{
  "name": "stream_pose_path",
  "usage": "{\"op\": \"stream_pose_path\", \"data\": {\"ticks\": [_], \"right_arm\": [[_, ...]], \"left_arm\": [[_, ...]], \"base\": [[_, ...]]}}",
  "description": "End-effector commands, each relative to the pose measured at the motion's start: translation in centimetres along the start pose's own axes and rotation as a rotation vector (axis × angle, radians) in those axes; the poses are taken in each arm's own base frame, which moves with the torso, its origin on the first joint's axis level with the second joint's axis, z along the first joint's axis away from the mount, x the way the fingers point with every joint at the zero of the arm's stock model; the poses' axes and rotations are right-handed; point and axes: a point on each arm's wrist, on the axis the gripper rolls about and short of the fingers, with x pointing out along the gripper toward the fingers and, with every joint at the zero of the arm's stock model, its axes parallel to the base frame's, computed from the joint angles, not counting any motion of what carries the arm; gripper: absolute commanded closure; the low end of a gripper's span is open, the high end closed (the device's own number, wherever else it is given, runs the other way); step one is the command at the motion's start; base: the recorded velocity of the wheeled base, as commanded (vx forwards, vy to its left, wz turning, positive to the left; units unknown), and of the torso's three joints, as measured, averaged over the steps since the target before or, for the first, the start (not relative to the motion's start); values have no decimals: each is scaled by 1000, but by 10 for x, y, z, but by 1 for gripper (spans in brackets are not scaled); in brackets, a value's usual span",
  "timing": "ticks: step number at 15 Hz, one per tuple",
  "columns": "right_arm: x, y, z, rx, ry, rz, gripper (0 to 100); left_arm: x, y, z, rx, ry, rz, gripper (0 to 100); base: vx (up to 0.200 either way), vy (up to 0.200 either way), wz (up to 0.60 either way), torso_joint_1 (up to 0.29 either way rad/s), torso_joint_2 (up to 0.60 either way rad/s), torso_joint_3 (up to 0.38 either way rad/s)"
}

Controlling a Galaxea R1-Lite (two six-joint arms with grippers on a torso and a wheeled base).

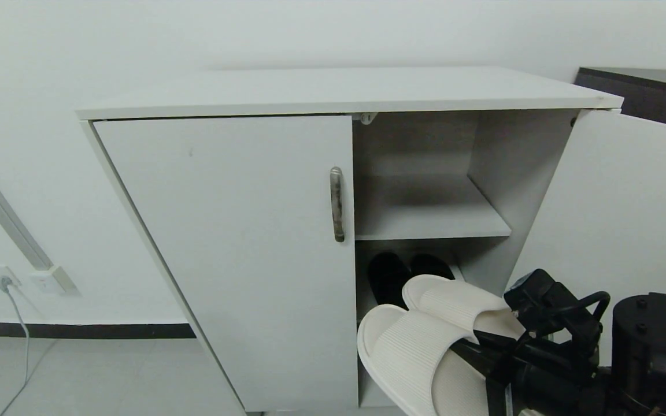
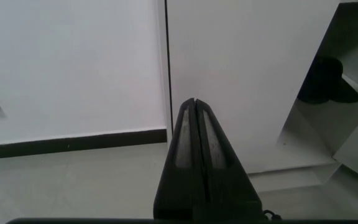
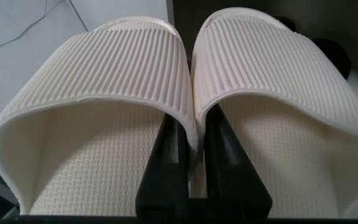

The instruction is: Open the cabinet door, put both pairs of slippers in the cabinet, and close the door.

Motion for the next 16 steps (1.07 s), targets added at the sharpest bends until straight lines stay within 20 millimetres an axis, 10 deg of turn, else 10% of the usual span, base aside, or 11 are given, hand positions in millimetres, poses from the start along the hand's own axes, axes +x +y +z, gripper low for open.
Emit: {"op": "stream_pose_path", "data": {"ticks": [1, 16], "right_arm": [[0, 0, -1, -1, 3, 1, 100], [0, 4, -1, -29, 2, 4, 100]], "left_arm": [[0, 0, 0, 0, 1, 0, 100], [0, 0, 0, 0, 1, 0, 100]], "base": [[0, 0, 0, -2, 80, 90], [-53, -27, 0, 1, 9, 7]]}}
